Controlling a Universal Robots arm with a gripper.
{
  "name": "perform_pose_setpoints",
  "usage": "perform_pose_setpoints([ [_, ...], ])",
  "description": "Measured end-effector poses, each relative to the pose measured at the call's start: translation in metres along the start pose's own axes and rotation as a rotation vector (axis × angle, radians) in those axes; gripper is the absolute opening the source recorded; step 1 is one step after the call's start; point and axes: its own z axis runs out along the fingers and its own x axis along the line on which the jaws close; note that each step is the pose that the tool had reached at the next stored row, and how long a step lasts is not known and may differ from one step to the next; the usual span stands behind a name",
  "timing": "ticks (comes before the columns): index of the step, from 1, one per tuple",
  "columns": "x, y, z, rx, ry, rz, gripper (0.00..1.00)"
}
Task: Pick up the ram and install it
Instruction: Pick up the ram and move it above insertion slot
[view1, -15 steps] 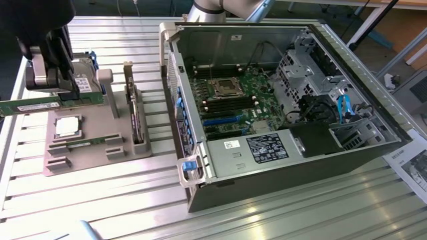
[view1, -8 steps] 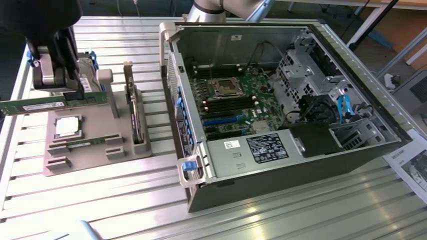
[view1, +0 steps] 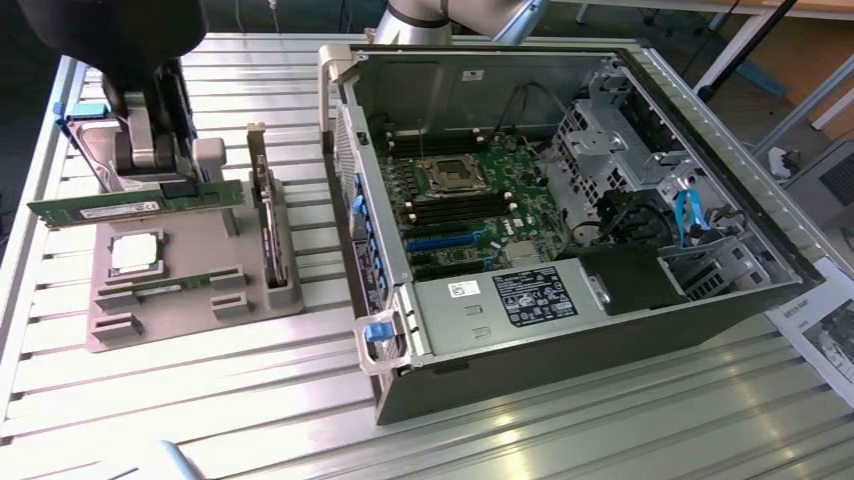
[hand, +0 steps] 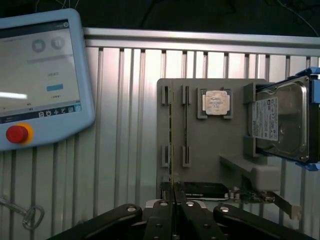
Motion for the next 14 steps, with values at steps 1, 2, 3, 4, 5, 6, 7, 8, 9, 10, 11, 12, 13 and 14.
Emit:
perform_pose_setpoints([
  [1, 0.0, -0.0024, -0.0001, 0.0, 0.0001, 0.0, 0.12],
  [2, 0.0, -0.0061, -0.0002, 0.0, 0.0, 0.0, 0.12],
  [3, 0.001, -0.0098, -0.0004, -0.0001, 0.0001, 0.0, 0.12],
  [4, 0.001, -0.0122, -0.0005, -0.0003, 0.0, 0.0, 0.12],
  [5, 0.001, -0.0144, -0.0005, -0.0004, 0.0, 0.0, 0.12],
  [6, 0.001, -0.0167, -0.0007, -0.0006, 0.0, 0.0, 0.12],
  [7, 0.001, -0.0185, -0.0007, -0.0007, 0.0, 0.0, 0.12],
  [8, 0.001, -0.0208, -0.0008, -0.0009, 0.0, 0.0, 0.12],
  [9, 0.001, -0.0226, -0.0009, -0.0011, 0.0, 0.0, 0.12],
  [10, 0.001, -0.0257, -0.001, -0.0013, 0.0, 0.0, 0.12],
  [11, 0.001, -0.0289, -0.0011, -0.0015, 0.0, 0.0, 0.12],
  [12, 0.002, -0.0309, -0.0012, -0.0016, 0.0, 0.0, 0.12],
  [13, 0.002, -0.0328, -0.0013, -0.0017, -0.0001, 0.0, 0.12],
  [14, 0.002, -0.0354, -0.0014, -0.002, -0.0001, 0.0, 0.12],
])
